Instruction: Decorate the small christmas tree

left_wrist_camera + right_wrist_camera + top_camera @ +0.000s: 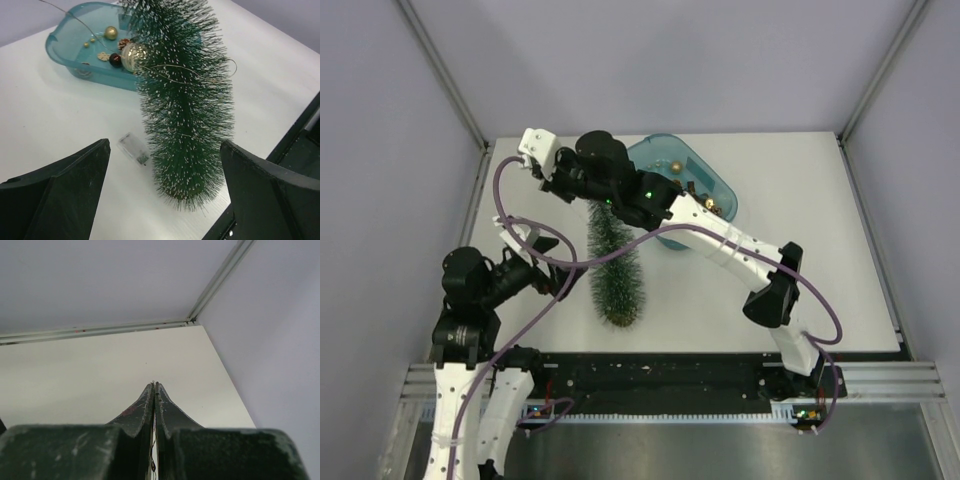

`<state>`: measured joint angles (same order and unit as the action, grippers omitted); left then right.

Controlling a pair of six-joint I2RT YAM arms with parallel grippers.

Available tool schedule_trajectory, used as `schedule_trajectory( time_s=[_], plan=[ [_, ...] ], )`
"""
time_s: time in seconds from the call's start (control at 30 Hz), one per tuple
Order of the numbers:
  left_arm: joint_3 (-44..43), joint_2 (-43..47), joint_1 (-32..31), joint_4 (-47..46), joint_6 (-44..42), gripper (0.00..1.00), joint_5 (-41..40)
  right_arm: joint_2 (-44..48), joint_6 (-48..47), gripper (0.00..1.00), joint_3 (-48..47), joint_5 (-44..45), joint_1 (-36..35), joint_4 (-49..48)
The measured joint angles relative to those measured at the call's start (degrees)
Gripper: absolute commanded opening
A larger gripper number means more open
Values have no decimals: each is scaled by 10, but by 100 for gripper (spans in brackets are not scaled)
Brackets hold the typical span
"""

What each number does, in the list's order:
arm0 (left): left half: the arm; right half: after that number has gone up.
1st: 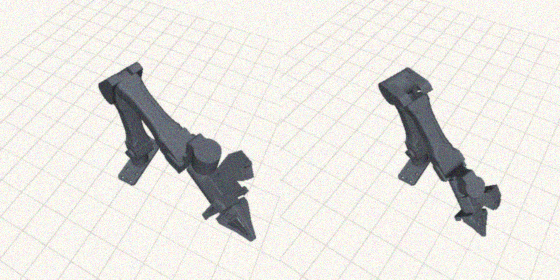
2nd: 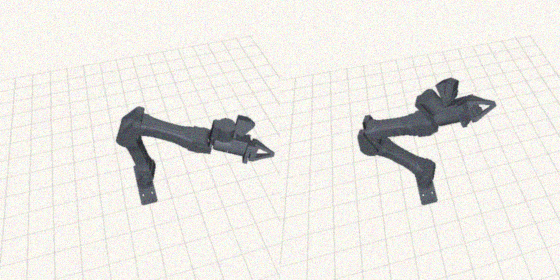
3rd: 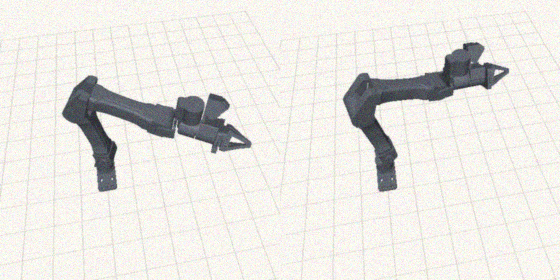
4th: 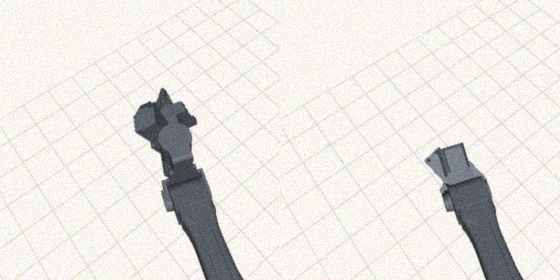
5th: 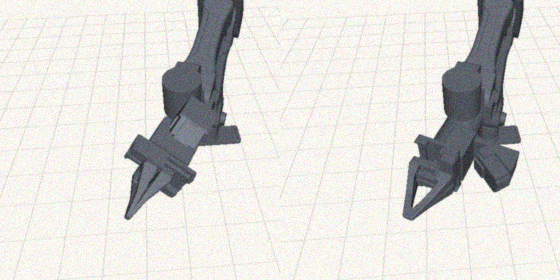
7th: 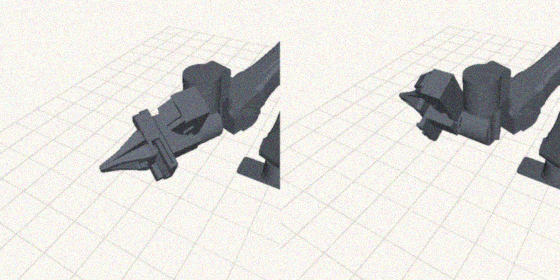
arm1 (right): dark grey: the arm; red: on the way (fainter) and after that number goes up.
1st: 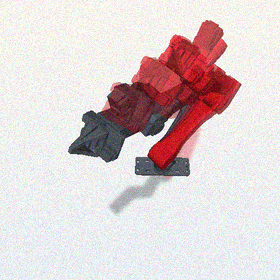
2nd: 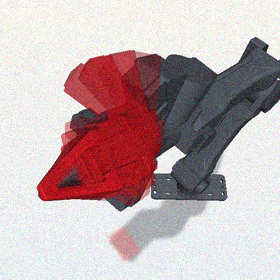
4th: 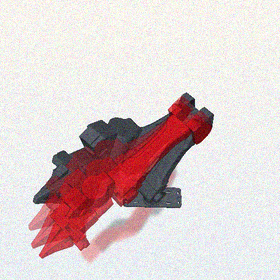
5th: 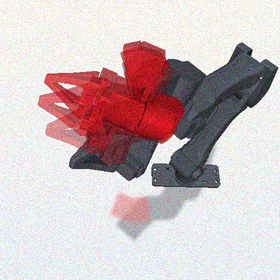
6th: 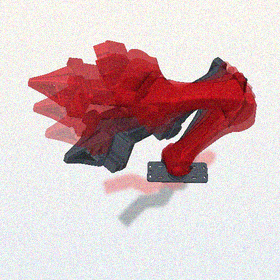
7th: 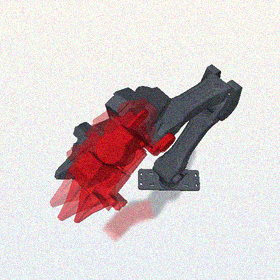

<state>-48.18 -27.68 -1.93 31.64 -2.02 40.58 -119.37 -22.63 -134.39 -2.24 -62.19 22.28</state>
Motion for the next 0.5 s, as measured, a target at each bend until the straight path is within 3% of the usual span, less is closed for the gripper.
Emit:
schedule_trajectory(
  time_s=[0.37,0.43,0.5],
  plan=[
    [38,-90,0,-72,-5,75,104,0,3,0,0,-20,0,15],
    [38,-106,0,-88,1,64,123,0,3,0,0,-21,0,17],
    [38,-122,0,-101,6,38,142,0,3,0,0,-22,0,19]
  ],
)
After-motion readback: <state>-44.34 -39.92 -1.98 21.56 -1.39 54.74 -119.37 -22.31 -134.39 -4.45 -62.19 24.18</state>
